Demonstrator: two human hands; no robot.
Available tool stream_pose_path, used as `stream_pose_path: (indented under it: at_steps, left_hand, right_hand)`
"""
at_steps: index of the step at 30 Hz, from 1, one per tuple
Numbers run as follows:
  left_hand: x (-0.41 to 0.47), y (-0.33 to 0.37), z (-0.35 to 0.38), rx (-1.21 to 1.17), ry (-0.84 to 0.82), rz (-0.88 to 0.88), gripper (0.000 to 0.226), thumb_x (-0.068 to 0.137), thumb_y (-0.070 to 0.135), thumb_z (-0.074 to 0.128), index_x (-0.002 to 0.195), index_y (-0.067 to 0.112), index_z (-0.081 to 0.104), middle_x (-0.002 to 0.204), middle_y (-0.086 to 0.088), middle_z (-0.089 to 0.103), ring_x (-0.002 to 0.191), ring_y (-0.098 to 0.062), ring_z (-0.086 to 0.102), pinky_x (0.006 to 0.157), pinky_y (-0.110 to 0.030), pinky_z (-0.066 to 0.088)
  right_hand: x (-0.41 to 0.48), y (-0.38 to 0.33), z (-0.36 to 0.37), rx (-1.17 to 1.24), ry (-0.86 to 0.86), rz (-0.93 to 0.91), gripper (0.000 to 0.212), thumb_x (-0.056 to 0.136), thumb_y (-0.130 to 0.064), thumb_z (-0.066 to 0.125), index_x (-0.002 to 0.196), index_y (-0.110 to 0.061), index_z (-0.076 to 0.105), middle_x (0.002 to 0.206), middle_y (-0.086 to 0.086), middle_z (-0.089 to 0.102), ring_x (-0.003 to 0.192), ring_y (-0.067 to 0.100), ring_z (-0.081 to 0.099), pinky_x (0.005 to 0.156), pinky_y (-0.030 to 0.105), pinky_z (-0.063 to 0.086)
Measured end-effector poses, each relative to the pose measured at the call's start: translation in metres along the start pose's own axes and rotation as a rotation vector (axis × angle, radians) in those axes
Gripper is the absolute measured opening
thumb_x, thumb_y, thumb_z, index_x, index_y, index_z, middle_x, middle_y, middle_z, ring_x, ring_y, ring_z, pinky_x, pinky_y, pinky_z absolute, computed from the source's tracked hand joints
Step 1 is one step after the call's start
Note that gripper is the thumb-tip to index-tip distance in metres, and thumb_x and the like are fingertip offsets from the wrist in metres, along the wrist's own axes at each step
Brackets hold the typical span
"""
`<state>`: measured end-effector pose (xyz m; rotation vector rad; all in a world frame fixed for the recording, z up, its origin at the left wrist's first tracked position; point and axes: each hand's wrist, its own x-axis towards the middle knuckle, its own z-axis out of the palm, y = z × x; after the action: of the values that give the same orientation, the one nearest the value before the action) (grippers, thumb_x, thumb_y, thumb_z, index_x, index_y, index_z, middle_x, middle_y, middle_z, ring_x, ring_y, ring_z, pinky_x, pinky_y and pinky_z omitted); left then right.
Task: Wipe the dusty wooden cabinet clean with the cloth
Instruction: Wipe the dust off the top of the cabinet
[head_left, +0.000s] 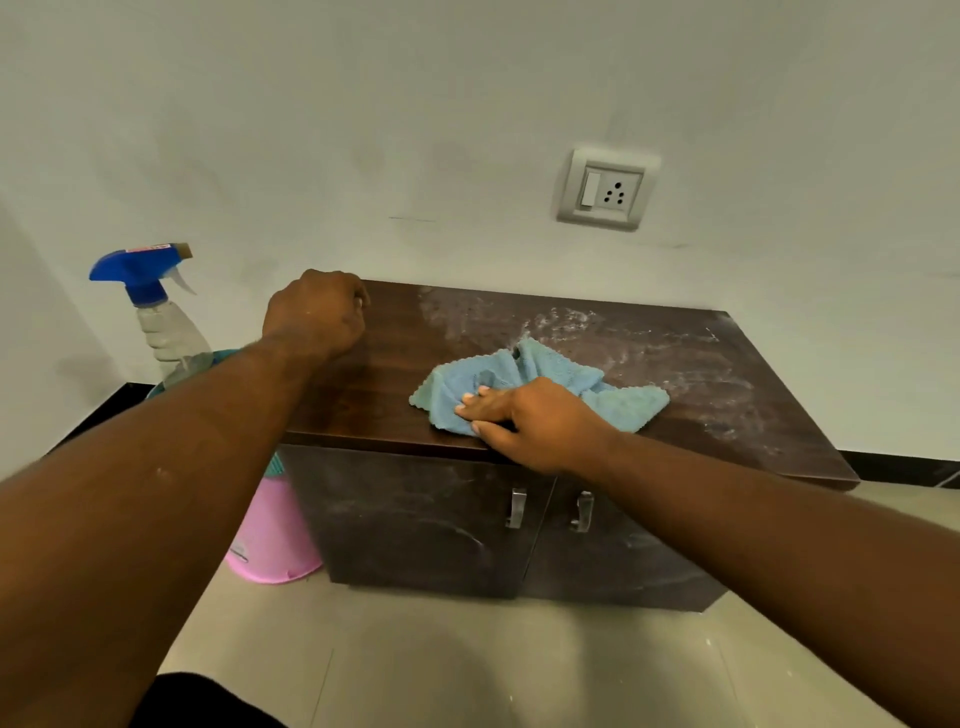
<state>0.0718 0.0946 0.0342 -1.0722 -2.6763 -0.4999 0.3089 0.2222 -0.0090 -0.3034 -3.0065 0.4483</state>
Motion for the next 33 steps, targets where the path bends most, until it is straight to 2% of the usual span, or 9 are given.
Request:
stream_pose_path:
  at_steps: [5, 8, 12, 14, 18, 23, 27, 29, 33]
  left_hand:
    - [0.001, 0.007, 0.005, -0.047, -0.028, -0.014, 0.024, 0.098, 0.021, 0.055, 0.116, 0.020, 0.070, 0.119, -0.008, 0.069, 0.105, -0.029, 0.064, 0.086, -0.038, 0.051]
    - [0.003, 0.009, 0.011, -0.055, -0.012, -0.016, 0.022, 0.097, 0.022, 0.058, 0.115, 0.021, 0.070, 0.118, -0.008, 0.070, 0.102, -0.028, 0.065, 0.082, -0.037, 0.051]
    - [0.008, -0.008, 0.022, -0.062, 0.024, -0.069, 0.022, 0.095, 0.020, 0.058, 0.115, 0.023, 0.068, 0.116, -0.009, 0.070, 0.099, -0.029, 0.065, 0.083, -0.040, 0.052]
    - [0.012, -0.019, 0.029, -0.037, 0.041, -0.099, 0.023, 0.096, 0.021, 0.057, 0.115, 0.024, 0.067, 0.115, -0.010, 0.069, 0.098, -0.031, 0.065, 0.080, -0.039, 0.051]
    - [0.019, -0.030, 0.036, -0.022, 0.053, -0.117, 0.022, 0.097, 0.024, 0.056, 0.115, 0.020, 0.067, 0.112, -0.012, 0.070, 0.095, -0.032, 0.065, 0.074, -0.036, 0.047]
    - [0.023, -0.016, 0.036, -0.112, 0.092, -0.103, 0.021, 0.096, 0.019, 0.055, 0.113, 0.018, 0.068, 0.112, -0.012, 0.071, 0.100, -0.034, 0.066, 0.082, -0.039, 0.050]
    - [0.020, 0.004, 0.027, -0.160, 0.080, -0.059, 0.024, 0.097, 0.018, 0.049, 0.111, 0.022, 0.067, 0.111, -0.006, 0.072, 0.104, -0.031, 0.065, 0.089, -0.041, 0.053]
    - [0.016, 0.014, 0.024, -0.117, 0.086, -0.003, 0.024, 0.099, 0.020, 0.048, 0.114, 0.020, 0.067, 0.111, -0.008, 0.071, 0.102, -0.032, 0.065, 0.084, -0.038, 0.050]
    - [0.009, 0.034, 0.021, 0.058, 0.068, 0.156, 0.026, 0.101, 0.019, 0.049, 0.121, 0.015, 0.064, 0.111, -0.013, 0.069, 0.098, -0.034, 0.064, 0.080, -0.040, 0.050]
  right_hand:
    - [0.089, -0.033, 0.009, -0.087, -0.081, 0.073, 0.043, 0.102, -0.032, 0.040, 0.144, -0.029, 0.049, 0.148, 0.004, 0.050, 0.135, 0.025, 0.046, 0.112, 0.041, 0.038]
    - [0.148, -0.043, 0.015, -0.109, -0.140, 0.145, 0.042, 0.102, -0.029, 0.040, 0.143, -0.024, 0.049, 0.143, 0.012, 0.051, 0.126, 0.027, 0.052, 0.106, 0.040, 0.043]
    - [0.203, -0.042, 0.021, -0.171, -0.181, 0.178, 0.050, 0.101, -0.025, 0.039, 0.151, -0.019, 0.036, 0.161, 0.014, 0.023, 0.146, 0.031, 0.028, 0.115, 0.047, 0.033]
    - [0.211, -0.039, 0.021, -0.173, -0.148, 0.172, 0.049, 0.100, -0.022, 0.040, 0.149, -0.016, 0.040, 0.161, 0.014, 0.023, 0.145, 0.031, 0.031, 0.114, 0.047, 0.036]
    - [0.190, -0.044, 0.021, -0.159, -0.056, 0.148, 0.047, 0.097, -0.027, 0.041, 0.143, -0.019, 0.047, 0.156, 0.018, 0.031, 0.138, 0.032, 0.040, 0.107, 0.048, 0.042]
    - [0.131, -0.050, 0.030, -0.150, 0.068, 0.087, 0.040, 0.100, -0.036, 0.036, 0.125, -0.021, 0.062, 0.136, 0.014, 0.054, 0.113, 0.029, 0.060, 0.085, 0.043, 0.049]
    - [0.082, -0.038, 0.025, -0.119, 0.042, 0.022, 0.040, 0.101, -0.039, 0.039, 0.135, -0.029, 0.059, 0.143, 0.000, 0.055, 0.128, 0.021, 0.054, 0.101, 0.044, 0.048]
    - [0.056, -0.030, 0.017, -0.095, 0.027, -0.009, 0.037, 0.101, -0.037, 0.043, 0.134, -0.031, 0.060, 0.141, -0.007, 0.057, 0.132, 0.015, 0.051, 0.108, 0.039, 0.043]
    - [0.005, -0.005, -0.004, 0.055, 0.022, 0.019, 0.029, 0.096, -0.029, 0.061, 0.124, -0.027, 0.069, 0.127, -0.011, 0.066, 0.119, 0.003, 0.059, 0.106, 0.020, 0.043]
